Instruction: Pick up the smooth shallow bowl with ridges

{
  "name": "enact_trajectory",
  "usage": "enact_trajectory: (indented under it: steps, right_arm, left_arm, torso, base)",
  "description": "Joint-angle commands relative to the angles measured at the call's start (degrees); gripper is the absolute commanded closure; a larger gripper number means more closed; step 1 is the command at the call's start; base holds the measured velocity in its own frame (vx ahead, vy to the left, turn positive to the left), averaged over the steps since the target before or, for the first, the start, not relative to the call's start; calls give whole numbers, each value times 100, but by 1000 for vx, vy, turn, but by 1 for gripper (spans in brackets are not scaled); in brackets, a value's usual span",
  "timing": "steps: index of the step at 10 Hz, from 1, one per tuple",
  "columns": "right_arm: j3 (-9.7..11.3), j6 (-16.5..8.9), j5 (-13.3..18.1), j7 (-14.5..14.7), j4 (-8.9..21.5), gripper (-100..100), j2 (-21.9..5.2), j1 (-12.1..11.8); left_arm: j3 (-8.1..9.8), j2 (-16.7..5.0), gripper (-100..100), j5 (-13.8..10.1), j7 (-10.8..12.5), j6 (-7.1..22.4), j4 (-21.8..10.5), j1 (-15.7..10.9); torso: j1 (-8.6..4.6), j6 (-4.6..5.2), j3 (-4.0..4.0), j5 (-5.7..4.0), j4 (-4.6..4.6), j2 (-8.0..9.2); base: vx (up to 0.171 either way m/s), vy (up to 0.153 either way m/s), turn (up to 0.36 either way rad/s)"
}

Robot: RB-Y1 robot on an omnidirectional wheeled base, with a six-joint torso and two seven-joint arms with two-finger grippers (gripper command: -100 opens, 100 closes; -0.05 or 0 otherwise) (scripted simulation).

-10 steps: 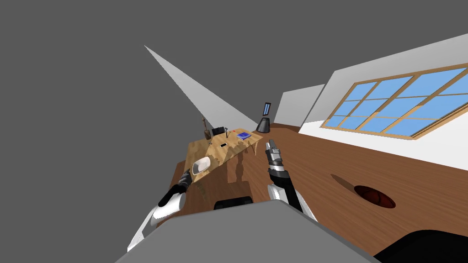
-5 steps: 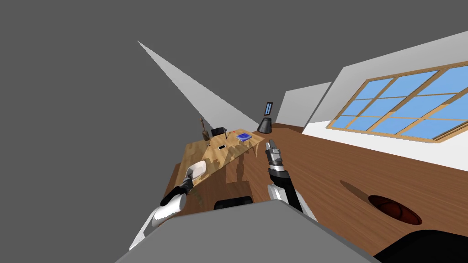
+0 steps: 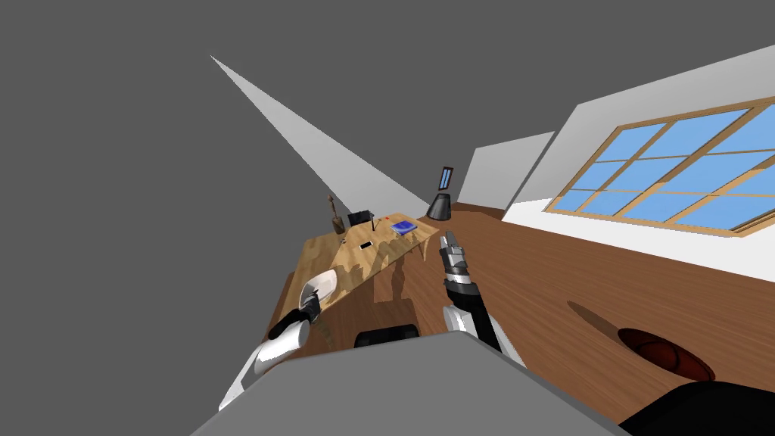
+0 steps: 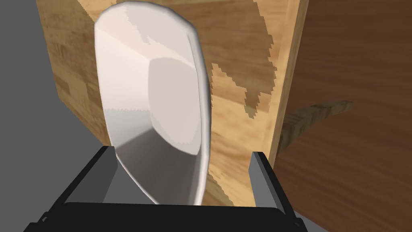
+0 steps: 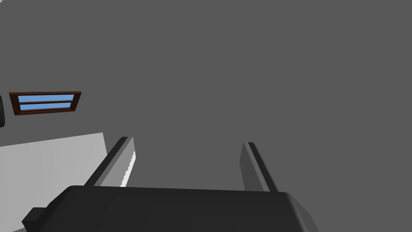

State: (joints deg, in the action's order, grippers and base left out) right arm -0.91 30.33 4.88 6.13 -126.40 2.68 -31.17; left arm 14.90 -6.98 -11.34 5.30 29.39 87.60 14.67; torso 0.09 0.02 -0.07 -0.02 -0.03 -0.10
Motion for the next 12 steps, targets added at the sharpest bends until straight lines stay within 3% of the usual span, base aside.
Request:
enact_trajectory:
  steps: [1,4,5,6,10,11,12]
  right_arm:
    - [0,0,0,0,0,0,0,0]
    - [0,0,0,0,0,0,0,0]
    - [0,0,0,0,0,0,0,0]
    - [0,0,0,0,0,0,0,0]
    - [0,0,0,0,0,0,0,0]
    - [0,0,0,0,0,0,0,0]
    - [0,0,0,0,0,0,0,0]
  left_arm:
    - [41,-2,-100,33,24,-121,-214,-114]
    - [101,11,-100,99,58,-283,-526,-285]
    - [88,7,-100,79,50,-251,-455,-239]
    - [90,6,100,81,53,-259,-463,-243]
    - [90,7,100,79,55,-254,-465,-242]
    - [90,8,0,79,55,-253,-466,-241]
    - [53,1,100,47,31,-153,-277,-148]
  torso:
    - [0,0,0,0,0,0]
    - [8,-1,3,2,1,6]
    - [6,-1,4,1,1,6]
    - [2,-2,4,0,1,6]
    - [-5,-1,6,-3,3,9]
    - [-6,-1,7,-4,4,10]
    - [-7,-1,8,-5,5,11]
  base:
    - [0,22,-56]
    - [-2,22,-43]
    - [-1,7,-5]
    - [0,0,0]
    - [0,0,0]
    - [0,0,0]
    - [2,-13,56]
